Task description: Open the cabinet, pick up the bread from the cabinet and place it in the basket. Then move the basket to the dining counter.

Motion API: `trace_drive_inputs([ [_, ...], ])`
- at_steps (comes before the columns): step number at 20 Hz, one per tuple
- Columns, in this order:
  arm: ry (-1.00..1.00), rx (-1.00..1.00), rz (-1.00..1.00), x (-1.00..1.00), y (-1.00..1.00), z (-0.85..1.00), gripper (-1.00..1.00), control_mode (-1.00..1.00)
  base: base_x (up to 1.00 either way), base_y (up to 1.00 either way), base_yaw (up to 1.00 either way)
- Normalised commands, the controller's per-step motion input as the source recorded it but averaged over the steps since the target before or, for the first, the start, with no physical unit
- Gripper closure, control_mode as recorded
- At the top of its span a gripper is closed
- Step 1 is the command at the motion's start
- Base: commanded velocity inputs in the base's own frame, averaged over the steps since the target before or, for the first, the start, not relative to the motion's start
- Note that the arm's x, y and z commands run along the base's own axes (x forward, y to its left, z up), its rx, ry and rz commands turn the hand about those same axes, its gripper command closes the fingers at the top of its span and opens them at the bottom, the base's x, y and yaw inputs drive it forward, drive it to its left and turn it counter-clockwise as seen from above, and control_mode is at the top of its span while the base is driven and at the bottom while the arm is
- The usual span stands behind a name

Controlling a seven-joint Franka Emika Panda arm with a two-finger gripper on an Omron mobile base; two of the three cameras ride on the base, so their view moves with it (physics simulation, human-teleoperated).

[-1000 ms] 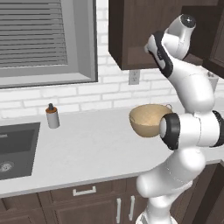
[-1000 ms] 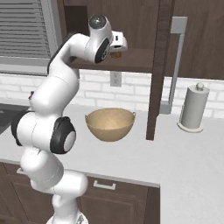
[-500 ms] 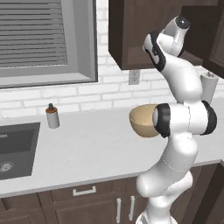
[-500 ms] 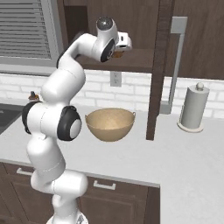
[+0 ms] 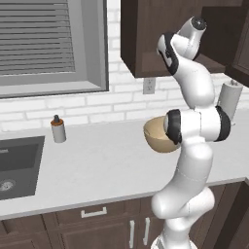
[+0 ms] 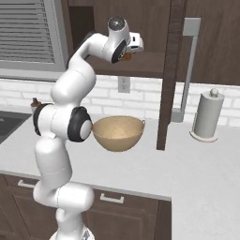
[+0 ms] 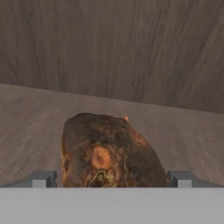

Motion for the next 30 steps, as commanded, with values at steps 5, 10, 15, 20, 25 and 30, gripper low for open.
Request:
trace_drive_inputs([
  [5,0.0,0.0,0.0,0.07,0.02,-0.29,1.0,-1.0,0.0,0.0,0.0],
  [10,-0.02,0.0,0.0,-0.16,0.12,-0.29,1.0,-1.0,0.0,0.0,0.0],
  [15,-0.09,-0.01,0.0,-0.71,0.23,-0.24,1.0,-1.0,0.0,0.0,0.0],
  [20,-0.03,0.0,-0.02,-1.0,0.08,-0.06,1.0,-1.0,0.0,0.0,0.0],
  [25,0.11,-0.01,-0.06,-1.0,0.07,-0.04,1.0,-1.0,0.0,0.0,0.0],
  [30,0.13,0.0,-0.01,-1.0,0.17,-0.32,1.0,-1.0,0.0,0.0,0.0],
])
